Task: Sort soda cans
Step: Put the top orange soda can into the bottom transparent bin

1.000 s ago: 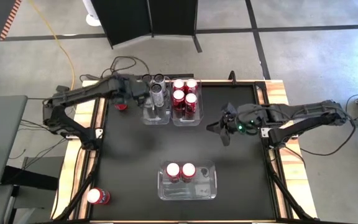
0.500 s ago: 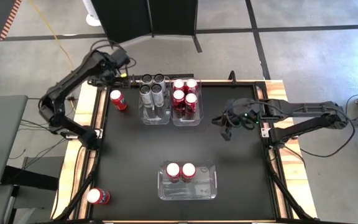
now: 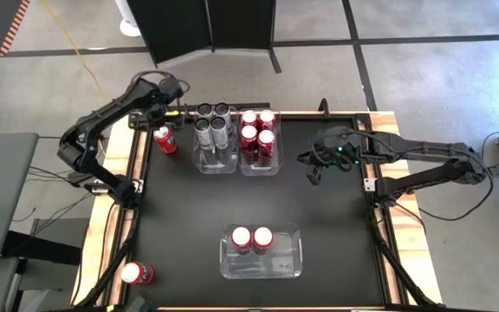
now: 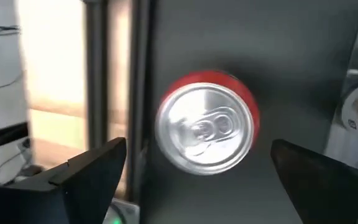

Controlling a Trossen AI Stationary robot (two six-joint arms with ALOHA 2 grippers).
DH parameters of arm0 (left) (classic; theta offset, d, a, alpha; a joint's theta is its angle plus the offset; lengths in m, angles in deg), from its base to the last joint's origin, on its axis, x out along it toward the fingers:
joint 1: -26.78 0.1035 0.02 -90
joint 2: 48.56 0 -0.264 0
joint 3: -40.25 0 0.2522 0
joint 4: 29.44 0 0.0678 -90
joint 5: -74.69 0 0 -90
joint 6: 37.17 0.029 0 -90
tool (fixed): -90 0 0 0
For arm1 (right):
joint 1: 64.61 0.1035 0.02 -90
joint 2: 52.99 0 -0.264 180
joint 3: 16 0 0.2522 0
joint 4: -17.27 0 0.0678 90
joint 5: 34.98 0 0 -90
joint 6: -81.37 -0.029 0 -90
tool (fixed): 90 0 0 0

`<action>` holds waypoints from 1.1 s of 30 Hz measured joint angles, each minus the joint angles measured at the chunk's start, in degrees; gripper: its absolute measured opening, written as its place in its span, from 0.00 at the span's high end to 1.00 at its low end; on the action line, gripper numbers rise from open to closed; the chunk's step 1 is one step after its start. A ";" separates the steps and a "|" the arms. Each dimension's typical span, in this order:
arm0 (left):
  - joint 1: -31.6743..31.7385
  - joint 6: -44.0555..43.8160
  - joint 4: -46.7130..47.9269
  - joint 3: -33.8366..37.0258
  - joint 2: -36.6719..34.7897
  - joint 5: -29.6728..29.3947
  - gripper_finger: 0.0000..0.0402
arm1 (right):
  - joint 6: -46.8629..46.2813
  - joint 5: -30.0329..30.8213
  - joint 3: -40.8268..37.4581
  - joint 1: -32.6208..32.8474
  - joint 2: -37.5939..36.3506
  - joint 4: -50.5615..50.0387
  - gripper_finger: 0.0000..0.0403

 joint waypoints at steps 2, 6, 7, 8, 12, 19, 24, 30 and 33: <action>-0.06 0.29 -2.90 1.81 -0.13 0.53 0.01 | 0.00 0.02 -0.01 -0.37 0.00 -0.70 0.83; 0.32 1.13 -7.07 4.78 -0.22 1.40 0.01 | 0.26 -0.04 -0.22 -1.55 0.07 -0.66 0.83; 0.65 1.17 -7.44 5.47 -0.22 1.41 0.01 | 0.51 -0.04 -0.22 -1.90 0.11 -0.60 0.83; 1.02 1.19 -7.77 6.24 -0.24 1.65 0.01 | 0.85 -0.02 -0.22 -2.26 0.11 -0.58 0.83; 2.06 1.49 -9.15 8.93 -0.22 1.73 0.01 | 0.91 -0.02 -0.24 -3.90 0.11 -0.62 0.83; 2.16 3.07 -13.08 9.50 -0.17 1.29 0.11 | 1.03 -0.02 -0.24 -4.71 0.11 -0.62 0.83; 2.16 5.70 -15.20 9.50 -0.22 1.22 0.23 | 1.03 -0.02 -0.24 -4.71 0.11 -0.66 0.83; 2.15 6.33 -12.92 9.07 -0.87 2.50 0.25 | -0.21 -0.04 -0.24 -4.69 0.13 -0.86 0.83; 0.99 6.15 -8.52 6.68 -2.69 2.54 0.26 | -0.92 -0.07 -0.24 -4.59 0.13 -1.43 0.83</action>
